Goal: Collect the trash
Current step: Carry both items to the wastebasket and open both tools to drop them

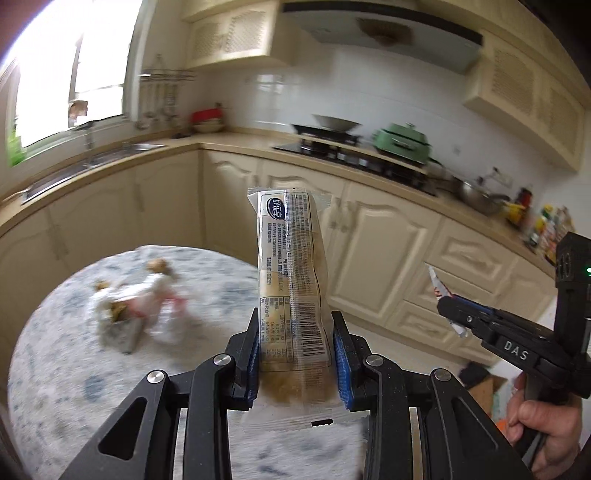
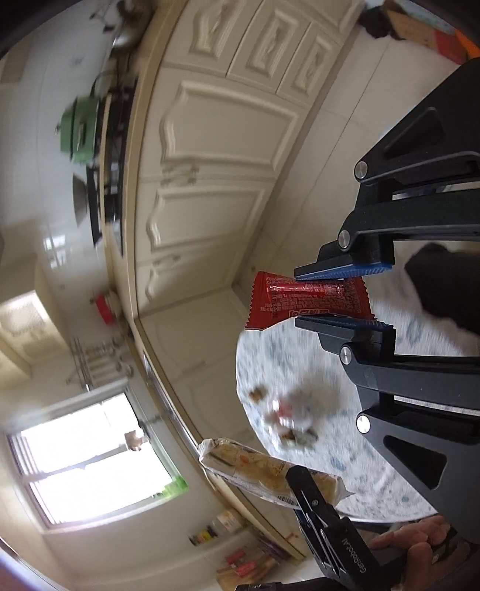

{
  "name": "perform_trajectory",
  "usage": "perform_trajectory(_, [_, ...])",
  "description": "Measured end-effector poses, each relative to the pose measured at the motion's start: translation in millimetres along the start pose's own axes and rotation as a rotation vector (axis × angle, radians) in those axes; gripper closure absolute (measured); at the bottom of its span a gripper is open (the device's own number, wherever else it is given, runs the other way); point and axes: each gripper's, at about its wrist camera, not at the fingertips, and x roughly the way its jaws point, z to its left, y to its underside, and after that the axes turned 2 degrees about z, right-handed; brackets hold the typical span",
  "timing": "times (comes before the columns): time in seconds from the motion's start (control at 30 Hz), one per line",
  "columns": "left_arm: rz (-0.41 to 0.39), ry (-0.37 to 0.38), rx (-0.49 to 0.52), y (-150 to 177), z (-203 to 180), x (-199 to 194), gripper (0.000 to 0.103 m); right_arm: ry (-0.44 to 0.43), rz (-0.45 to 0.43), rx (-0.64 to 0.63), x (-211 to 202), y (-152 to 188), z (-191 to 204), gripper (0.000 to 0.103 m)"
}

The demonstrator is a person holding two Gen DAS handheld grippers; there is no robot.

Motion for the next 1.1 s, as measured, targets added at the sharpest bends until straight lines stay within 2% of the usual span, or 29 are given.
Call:
perform_trajectory(0.17, [0.104,0.136,0.08,-1,-66,52,0.074,0.137,0.022,0.101,-10,16,-67,0.085])
perform_trajectory(0.37, [0.298,0.244,0.157,22,-137,129,0.074,0.239,0.098,0.229,1,46,-136,0.085])
perform_trajectory(0.7, [0.542,0.286,0.173,58,-201,225,0.074,0.27,0.219,0.375,41,89,-209,0.085])
perform_trajectory(0.97, [0.648,0.301,0.161,63,-226,279,0.073,0.281,0.259,0.43,68,101,-241,0.082])
perform_trajectory(1.03, [0.66,0.288,0.176,58,-234,292,0.07,0.291,0.264,0.441,73,103,-246,0.079])
perform_trajectory(1.07, [0.662,0.274,0.186,58,-237,298,0.058,0.297,0.273,0.449,76,105,-250,0.077])
perform_trajectory(1.1, [0.659,0.264,0.19,60,-239,299,0.042,0.302,0.279,0.457,78,106,-253,0.073])
